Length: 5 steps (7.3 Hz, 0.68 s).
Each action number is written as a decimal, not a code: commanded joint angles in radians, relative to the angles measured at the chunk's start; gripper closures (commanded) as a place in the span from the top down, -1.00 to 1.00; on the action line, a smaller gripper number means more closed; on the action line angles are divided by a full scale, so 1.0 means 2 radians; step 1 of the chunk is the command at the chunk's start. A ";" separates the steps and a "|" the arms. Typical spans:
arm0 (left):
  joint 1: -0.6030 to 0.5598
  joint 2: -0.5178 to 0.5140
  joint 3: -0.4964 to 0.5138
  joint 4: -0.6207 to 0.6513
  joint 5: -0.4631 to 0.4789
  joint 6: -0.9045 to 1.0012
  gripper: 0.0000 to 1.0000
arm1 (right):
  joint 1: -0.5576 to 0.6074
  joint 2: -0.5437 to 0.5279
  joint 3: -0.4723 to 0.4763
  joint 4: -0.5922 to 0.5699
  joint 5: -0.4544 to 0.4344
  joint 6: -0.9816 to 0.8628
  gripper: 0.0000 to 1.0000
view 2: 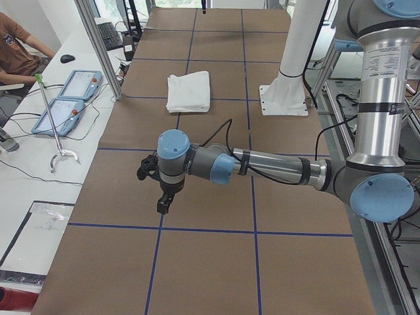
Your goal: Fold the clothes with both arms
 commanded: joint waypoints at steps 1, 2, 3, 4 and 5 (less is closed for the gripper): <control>0.001 0.000 -0.001 -0.001 0.000 -0.001 0.99 | 0.000 0.000 0.001 0.000 0.001 -0.001 1.00; 0.000 0.000 -0.004 0.000 0.000 -0.001 1.00 | 0.000 0.002 -0.001 0.000 0.000 -0.002 1.00; 0.000 0.000 -0.004 0.000 0.000 -0.001 0.99 | 0.001 0.002 0.005 0.000 0.001 -0.001 1.00; 0.000 -0.001 -0.005 -0.001 0.000 -0.001 1.00 | 0.001 0.002 0.006 0.000 0.001 0.001 1.00; 0.000 -0.001 -0.006 -0.001 -0.001 0.000 0.99 | 0.001 0.002 0.007 0.001 0.001 0.001 1.00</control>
